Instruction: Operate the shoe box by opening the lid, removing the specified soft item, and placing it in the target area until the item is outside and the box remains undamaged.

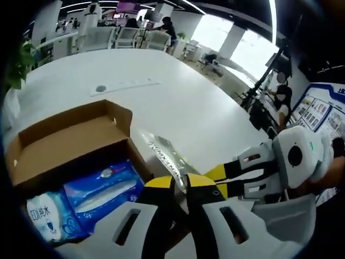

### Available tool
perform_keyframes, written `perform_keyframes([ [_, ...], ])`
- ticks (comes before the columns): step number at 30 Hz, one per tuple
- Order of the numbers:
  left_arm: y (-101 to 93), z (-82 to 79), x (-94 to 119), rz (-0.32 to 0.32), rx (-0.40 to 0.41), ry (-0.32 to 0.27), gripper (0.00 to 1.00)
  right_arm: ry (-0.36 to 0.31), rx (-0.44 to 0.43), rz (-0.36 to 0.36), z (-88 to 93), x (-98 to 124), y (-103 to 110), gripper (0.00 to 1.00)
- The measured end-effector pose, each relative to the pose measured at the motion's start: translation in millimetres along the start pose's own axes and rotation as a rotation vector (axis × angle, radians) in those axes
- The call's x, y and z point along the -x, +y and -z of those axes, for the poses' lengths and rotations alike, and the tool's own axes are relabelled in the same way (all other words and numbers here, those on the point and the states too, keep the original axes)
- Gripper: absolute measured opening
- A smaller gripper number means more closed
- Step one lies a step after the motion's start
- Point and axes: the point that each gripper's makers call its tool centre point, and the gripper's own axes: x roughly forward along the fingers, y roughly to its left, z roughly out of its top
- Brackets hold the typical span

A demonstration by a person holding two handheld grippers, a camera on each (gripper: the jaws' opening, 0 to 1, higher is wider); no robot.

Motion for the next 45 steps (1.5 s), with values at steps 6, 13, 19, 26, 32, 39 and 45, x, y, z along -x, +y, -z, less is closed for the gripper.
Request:
perform_keyframes([
  [6, 2.7, -2.3, 5.1, -0.006, -0.007, -0.016, 0.10, 0.007, 0.014, -0.004, 2.4, 0.5, 0.3, 0.00],
  [13, 13.7, -6.1, 19.0, -0.020, 0.000, -0.051, 0.12, 0.015, 0.015, 0.001, 6.5, 1.8, -2.6, 0.00],
  [19, 25.4, -5.6, 30.7, -0.046, -0.021, -0.063, 0.13, 0.031, 0.021, -0.004, 14.0, 0.9, -2.2, 0.00],
  [26, 41.4, -4.6, 44.0, -0.079, -0.019, -0.075, 0.14, 0.053, 0.037, -0.012, 22.0, 0.5, -2.1, 0.00],
  [32, 55.2, -1.8, 54.4, -0.108, -0.009, -0.083, 0.14, 0.081, 0.058, -0.035, 30.7, -2.6, -2.1, 0.00],
  [39, 64.5, 2.4, 62.2, -0.128, 0.000, -0.087, 0.14, 0.156, 0.159, -0.080, 48.7, -7.3, 6.9, 0.00],
  [45, 73.3, 7.1, 69.5, -0.145, 0.005, -0.086, 0.14, 0.194, 0.173, -0.096, 61.1, -9.7, 10.8, 0.00],
])
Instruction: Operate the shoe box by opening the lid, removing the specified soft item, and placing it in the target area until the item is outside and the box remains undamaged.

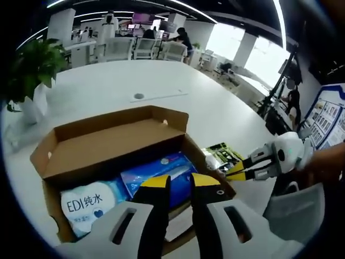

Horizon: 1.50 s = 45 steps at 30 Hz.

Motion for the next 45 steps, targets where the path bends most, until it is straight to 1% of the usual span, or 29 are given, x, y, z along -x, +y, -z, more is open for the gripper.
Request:
perform_keyframes([
  [6, 5.8, 2.0, 5.5, -0.011, 0.003, -0.002, 0.14, 0.034, -0.024, 0.005, 9.5, -3.4, -1.0, 0.00],
  [8, 7.2, 2.4, 7.5, -0.014, 0.001, -0.002, 0.14, 0.047, -0.043, 0.018, 12.0, -2.5, -3.1, 0.00],
  [9, 8.0, 2.3, 8.2, -0.016, 0.000, -0.004, 0.14, 0.050, -0.058, 0.024, 12.5, -1.2, -3.8, 0.00],
  [11, 9.4, 1.8, 10.1, -0.017, 0.002, -0.007, 0.14, 0.028, -0.119, 0.038, 11.5, 1.7, -6.2, 0.00],
  [12, 9.7, 1.7, 10.7, -0.018, 0.001, -0.008, 0.14, 0.028, -0.139, 0.045, 12.4, 2.6, -7.6, 0.01],
  [16, 11.4, 1.3, 12.6, -0.021, -0.004, -0.014, 0.14, 0.018, -0.168, 0.072, 13.3, 7.2, -12.5, 0.09],
  [20, 13.5, 2.5, 14.0, -0.026, -0.014, -0.014, 0.15, 0.018, -0.215, 0.100, 17.7, 11.1, -18.2, 0.24],
  [23, 16.0, 3.4, 15.7, -0.031, -0.022, -0.014, 0.15, 0.027, -0.261, 0.121, 24.2, 13.5, -21.2, 0.33],
  [29, 20.5, 2.1, 21.3, -0.039, -0.029, -0.025, 0.16, 0.043, -0.334, 0.178, 39.4, 20.6, -29.7, 0.49],
  [33, 25.5, 1.0, 25.9, -0.045, -0.028, -0.035, 0.17, 0.057, -0.390, 0.208, 52.3, 24.5, -33.9, 0.55],
  [39, 33.1, 2.6, 31.5, -0.061, -0.033, -0.043, 0.18, 0.089, -0.432, 0.227, 68.4, 26.7, -32.5, 0.62],
  [41, 35.9, 2.7, 34.3, -0.073, -0.053, -0.050, 0.18, 0.096, -0.442, 0.231, 71.4, 26.4, -32.5, 0.66],
  [43, 37.6, 3.1, 37.4, -0.082, -0.069, -0.053, 0.20, 0.106, -0.471, 0.221, 75.7, 24.6, -30.3, 0.67],
  [45, 38.6, 3.6, 40.2, -0.084, -0.081, -0.053, 0.24, 0.107, -0.483, 0.221, 78.3, 23.6, -30.4, 0.67],
])
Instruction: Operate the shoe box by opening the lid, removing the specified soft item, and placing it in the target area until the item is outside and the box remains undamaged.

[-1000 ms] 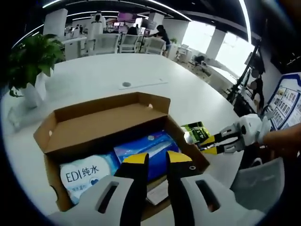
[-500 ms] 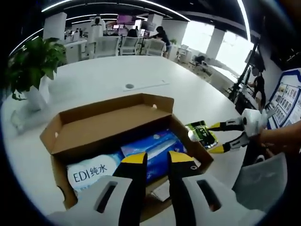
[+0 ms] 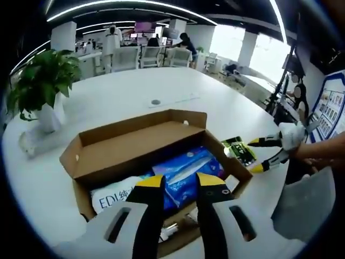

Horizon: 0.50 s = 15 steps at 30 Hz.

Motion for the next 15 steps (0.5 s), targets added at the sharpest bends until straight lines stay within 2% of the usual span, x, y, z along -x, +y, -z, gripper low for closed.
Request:
perform_keyframes([
  [3, 3.0, 0.8, 5.7, -0.009, -0.030, -0.003, 0.27, -0.003, -0.016, -0.004, 1.3, -1.4, -0.1, 0.64],
  [15, 18.4, 8.3, 38.4, -0.047, -0.025, -0.050, 0.33, -0.037, -0.026, -0.043, -5.6, -10.2, -9.1, 0.57],
])
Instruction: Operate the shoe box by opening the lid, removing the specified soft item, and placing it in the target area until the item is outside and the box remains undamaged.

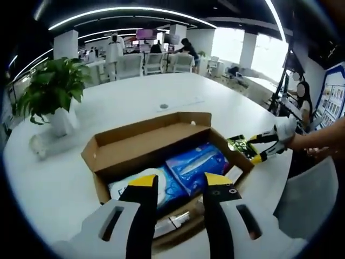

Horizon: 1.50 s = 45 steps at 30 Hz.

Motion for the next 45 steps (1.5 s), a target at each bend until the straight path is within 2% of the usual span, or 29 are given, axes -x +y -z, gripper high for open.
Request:
perform_keyframes([
  [11, 8.5, 17.2, 23.7, -0.037, 0.008, -0.003, 0.36, -0.005, 0.050, -0.054, -7.6, -7.9, -3.7, 0.57],
  [13, 10.1, 18.7, 27.2, -0.040, 0.012, -0.011, 0.36, -0.001, 0.081, -0.075, -10.0, -9.5, -3.3, 0.58],
  [29, 22.6, 26.0, 50.2, -0.066, 0.017, -0.040, 0.38, 0.009, 0.154, -0.150, -21.2, -21.5, -7.0, 0.58],
  [45, 33.8, 32.8, 59.4, -0.085, 0.000, -0.035, 0.39, 0.018, 0.163, -0.157, -25.9, -26.3, -7.7, 0.59],
])
